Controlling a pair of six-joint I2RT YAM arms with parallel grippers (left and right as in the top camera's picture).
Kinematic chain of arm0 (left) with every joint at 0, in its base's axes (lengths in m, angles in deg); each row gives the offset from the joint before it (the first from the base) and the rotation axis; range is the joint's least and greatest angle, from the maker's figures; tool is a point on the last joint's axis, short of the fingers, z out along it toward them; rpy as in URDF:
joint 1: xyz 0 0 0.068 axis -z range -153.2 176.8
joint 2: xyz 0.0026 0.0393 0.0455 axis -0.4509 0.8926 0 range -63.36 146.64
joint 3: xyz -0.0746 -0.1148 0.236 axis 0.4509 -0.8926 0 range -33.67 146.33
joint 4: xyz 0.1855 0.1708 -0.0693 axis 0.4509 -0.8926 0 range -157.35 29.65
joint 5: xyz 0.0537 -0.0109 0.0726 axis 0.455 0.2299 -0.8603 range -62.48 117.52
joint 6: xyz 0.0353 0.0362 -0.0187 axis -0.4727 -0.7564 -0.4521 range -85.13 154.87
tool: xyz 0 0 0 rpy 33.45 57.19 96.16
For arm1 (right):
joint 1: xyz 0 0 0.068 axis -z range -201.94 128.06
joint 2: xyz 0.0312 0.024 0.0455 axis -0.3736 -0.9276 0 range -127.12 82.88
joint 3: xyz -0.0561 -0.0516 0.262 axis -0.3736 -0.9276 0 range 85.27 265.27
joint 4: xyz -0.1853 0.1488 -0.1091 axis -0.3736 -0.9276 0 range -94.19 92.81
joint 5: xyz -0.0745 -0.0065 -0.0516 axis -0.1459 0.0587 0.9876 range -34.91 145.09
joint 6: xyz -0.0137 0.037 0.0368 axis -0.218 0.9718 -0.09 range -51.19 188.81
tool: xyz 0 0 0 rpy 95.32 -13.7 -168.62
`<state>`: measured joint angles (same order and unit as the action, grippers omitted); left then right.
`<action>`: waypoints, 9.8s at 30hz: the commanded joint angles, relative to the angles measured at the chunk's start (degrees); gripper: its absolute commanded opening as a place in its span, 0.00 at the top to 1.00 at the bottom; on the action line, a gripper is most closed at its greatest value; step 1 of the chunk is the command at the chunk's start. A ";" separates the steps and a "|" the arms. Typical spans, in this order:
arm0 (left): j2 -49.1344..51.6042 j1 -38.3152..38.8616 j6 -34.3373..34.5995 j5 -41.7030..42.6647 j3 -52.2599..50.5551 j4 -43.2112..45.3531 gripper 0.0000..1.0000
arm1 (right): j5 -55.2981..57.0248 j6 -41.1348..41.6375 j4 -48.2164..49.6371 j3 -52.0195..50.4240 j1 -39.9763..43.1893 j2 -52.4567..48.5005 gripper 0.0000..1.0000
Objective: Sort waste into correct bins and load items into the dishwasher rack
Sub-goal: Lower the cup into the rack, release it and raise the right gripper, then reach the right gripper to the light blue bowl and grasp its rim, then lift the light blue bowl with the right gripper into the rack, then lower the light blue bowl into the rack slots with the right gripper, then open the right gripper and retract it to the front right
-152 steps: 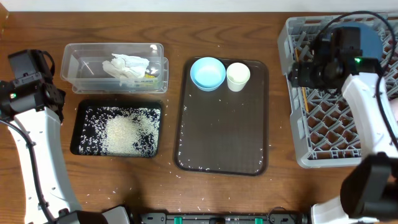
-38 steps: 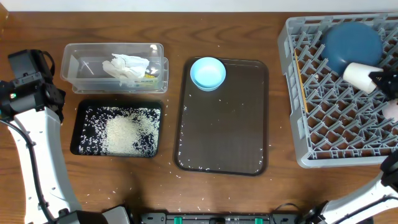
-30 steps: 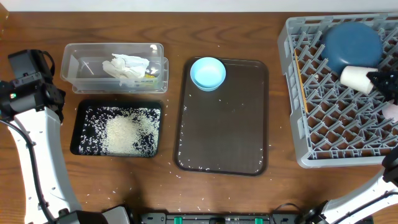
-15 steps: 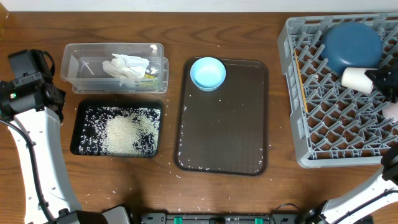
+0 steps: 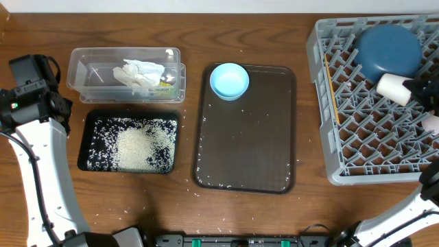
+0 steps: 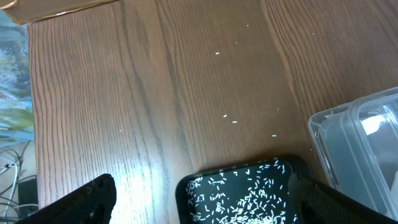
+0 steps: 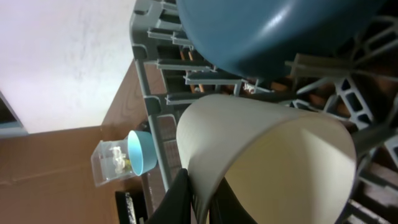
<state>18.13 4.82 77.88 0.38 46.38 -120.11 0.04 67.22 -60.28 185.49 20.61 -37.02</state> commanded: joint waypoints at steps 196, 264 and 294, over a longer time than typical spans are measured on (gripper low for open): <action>0.17 -0.20 -0.76 -0.31 0.15 -0.20 0.09 | -26.82 -22.67 -12.37 -5.70 -5.64 8.44 0.99; 0.17 -0.20 -0.76 -0.31 0.15 -0.20 0.09 | 22.97 2.64 -18.69 -13.29 -9.73 50.56 0.67; 0.17 -0.20 -0.76 -0.31 0.15 -0.20 0.09 | 26.91 -3.76 -29.09 -17.42 -24.35 90.12 0.01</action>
<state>18.13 4.82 77.88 0.38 46.38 -120.11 26.51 65.96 -91.51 168.66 0.48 53.05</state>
